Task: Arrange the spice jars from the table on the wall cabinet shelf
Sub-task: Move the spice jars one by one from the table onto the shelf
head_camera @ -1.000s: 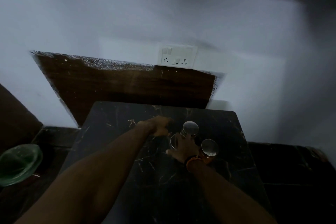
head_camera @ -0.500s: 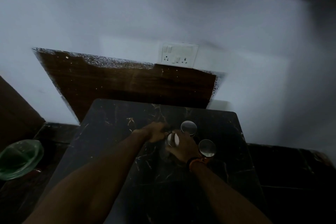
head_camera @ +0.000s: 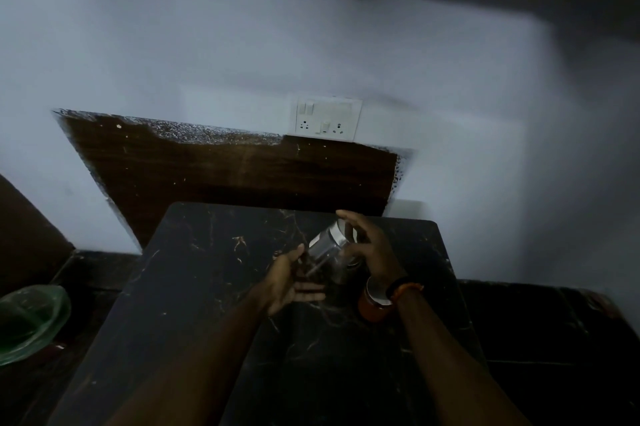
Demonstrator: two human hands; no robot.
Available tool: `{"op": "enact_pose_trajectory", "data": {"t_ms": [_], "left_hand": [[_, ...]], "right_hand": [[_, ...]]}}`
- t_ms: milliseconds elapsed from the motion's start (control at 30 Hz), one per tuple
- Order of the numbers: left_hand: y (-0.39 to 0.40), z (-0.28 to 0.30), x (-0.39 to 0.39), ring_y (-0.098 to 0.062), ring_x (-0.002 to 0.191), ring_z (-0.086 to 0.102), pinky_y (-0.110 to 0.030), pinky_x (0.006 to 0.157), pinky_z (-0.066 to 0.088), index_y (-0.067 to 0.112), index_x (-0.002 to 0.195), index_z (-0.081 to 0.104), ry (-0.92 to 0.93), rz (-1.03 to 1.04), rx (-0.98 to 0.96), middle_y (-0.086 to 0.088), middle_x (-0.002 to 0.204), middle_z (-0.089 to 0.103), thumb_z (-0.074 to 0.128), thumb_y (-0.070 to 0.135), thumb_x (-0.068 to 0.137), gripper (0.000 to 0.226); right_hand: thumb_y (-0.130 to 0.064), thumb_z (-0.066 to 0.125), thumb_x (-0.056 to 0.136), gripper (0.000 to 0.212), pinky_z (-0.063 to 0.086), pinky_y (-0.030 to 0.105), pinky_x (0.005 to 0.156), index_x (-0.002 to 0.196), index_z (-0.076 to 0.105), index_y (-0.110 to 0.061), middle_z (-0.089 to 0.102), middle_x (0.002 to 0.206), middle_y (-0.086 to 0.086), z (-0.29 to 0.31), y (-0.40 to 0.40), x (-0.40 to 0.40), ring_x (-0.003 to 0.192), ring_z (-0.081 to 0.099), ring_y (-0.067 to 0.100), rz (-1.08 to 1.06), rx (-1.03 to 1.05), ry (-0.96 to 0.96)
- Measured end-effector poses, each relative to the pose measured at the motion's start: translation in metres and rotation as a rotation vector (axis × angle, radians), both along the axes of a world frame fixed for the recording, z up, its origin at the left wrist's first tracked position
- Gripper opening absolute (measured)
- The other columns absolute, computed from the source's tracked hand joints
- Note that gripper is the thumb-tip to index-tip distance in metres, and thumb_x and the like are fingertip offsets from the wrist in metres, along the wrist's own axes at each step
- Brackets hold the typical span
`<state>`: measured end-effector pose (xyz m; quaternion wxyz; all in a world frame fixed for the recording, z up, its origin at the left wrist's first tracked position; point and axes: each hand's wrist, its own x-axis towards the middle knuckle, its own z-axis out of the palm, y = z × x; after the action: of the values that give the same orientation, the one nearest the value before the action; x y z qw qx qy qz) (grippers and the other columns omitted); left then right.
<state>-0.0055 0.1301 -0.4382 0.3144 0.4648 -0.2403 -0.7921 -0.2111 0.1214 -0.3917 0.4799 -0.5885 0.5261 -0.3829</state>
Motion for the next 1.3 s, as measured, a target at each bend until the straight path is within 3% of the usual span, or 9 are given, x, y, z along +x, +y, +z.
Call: {"op": "enact_pose_trajectory", "data": {"t_ms": [133, 267, 367, 500, 600, 700, 800, 933, 1300], "left_hand": [[0.000, 0.007, -0.006, -0.047, 0.114, 0.064, -0.057, 0.095, 0.053, 0.006, 0.133, 0.056, 0.285, 0.131, 0.012, -0.029, 0.122, 0.066, 0.056, 0.036, 0.095, 0.049], [0.001, 0.017, -0.015, -0.049, 0.120, 0.060, -0.062, 0.099, 0.049, 0.008, 0.140, 0.051, 0.439, 0.188, -0.115, -0.030, 0.134, 0.059, 0.071, 0.019, 0.085, 0.060], [0.002, 0.029, -0.027, -0.047, 0.123, 0.059, -0.061, 0.102, 0.047, 0.008, 0.142, 0.049, 0.448, 0.160, -0.210, -0.028, 0.139, 0.055, 0.075, 0.013, 0.079, 0.068], [0.000, 0.045, -0.040, -0.041, 0.122, 0.061, -0.052, 0.095, 0.054, 0.006, 0.138, 0.053, 0.405, 0.176, -0.336, -0.024, 0.139, 0.056, 0.077, 0.004, 0.075, 0.068], [-0.004, 0.055, -0.049, -0.038, 0.121, 0.063, -0.054, 0.096, 0.053, 0.008, 0.138, 0.053, 0.370, 0.212, -0.409, -0.020, 0.135, 0.059, 0.077, -0.004, 0.073, 0.070], [-0.008, 0.066, -0.056, -0.035, 0.116, 0.066, -0.049, 0.090, 0.057, 0.011, 0.134, 0.055, 0.344, 0.244, -0.438, -0.017, 0.126, 0.065, 0.082, -0.006, 0.064, 0.077], [-0.011, 0.079, -0.063, -0.036, 0.118, 0.065, -0.047, 0.089, 0.056, 0.013, 0.133, 0.056, 0.396, 0.228, -0.471, -0.014, 0.122, 0.069, 0.085, -0.004, 0.062, 0.078], [-0.017, 0.100, -0.070, -0.039, 0.122, 0.061, -0.047, 0.090, 0.055, 0.011, 0.137, 0.051, 0.417, 0.210, -0.527, -0.019, 0.132, 0.063, 0.080, -0.002, 0.070, 0.074], [-0.037, 0.168, -0.085, -0.035, 0.122, 0.062, -0.052, 0.099, 0.053, 0.009, 0.141, 0.047, 0.409, 0.142, -0.678, -0.015, 0.129, 0.065, 0.073, -0.007, 0.074, 0.073]], "right_hand": [[-0.009, 0.061, 0.072, 0.068, 0.059, 0.029, 0.086, 0.138, 0.058, -0.026, 0.058, 0.138, -0.003, 0.012, -0.009, -0.006, 0.123, 0.060, 0.015, 0.018, -0.019, -0.156], [-0.013, 0.056, 0.081, 0.052, 0.059, 0.034, 0.091, 0.131, 0.063, -0.023, 0.064, 0.132, 0.001, 0.018, -0.016, -0.006, 0.120, 0.063, 0.018, -0.067, -0.059, -0.256], [-0.028, 0.064, 0.085, 0.043, 0.055, 0.043, 0.099, 0.128, 0.065, -0.028, 0.062, 0.132, 0.003, 0.023, -0.020, -0.004, 0.122, 0.061, 0.023, -0.129, -0.076, -0.283], [-0.057, 0.075, 0.073, 0.065, 0.058, 0.035, 0.090, 0.130, 0.061, -0.032, 0.058, 0.135, 0.002, 0.041, -0.026, -0.006, 0.118, 0.064, 0.020, -0.186, -0.048, -0.278], [-0.074, 0.079, 0.060, 0.083, 0.060, 0.027, 0.078, 0.132, 0.057, -0.038, 0.055, 0.134, 0.000, 0.056, -0.027, -0.008, 0.111, 0.066, 0.017, -0.202, -0.043, -0.258], [-0.082, 0.077, 0.054, 0.087, 0.060, 0.032, 0.083, 0.128, 0.055, -0.045, 0.054, 0.135, -0.001, 0.071, -0.028, -0.013, 0.116, 0.063, 0.019, -0.216, -0.086, -0.233], [-0.079, 0.076, 0.058, 0.095, 0.058, 0.041, 0.095, 0.138, 0.053, -0.034, 0.052, 0.141, 0.003, 0.089, -0.031, -0.017, 0.120, 0.060, 0.020, -0.222, -0.121, -0.234], [-0.073, 0.072, 0.066, 0.085, 0.052, 0.046, 0.104, 0.138, 0.054, -0.031, 0.052, 0.139, 0.003, 0.116, -0.033, -0.023, 0.123, 0.057, 0.021, -0.225, -0.175, -0.211], [-0.047, 0.069, 0.089, 0.058, 0.055, 0.042, 0.100, 0.139, 0.054, -0.022, 0.057, 0.138, 0.005, 0.189, -0.040, -0.037, 0.121, 0.061, 0.024, -0.223, -0.306, -0.232]]}}
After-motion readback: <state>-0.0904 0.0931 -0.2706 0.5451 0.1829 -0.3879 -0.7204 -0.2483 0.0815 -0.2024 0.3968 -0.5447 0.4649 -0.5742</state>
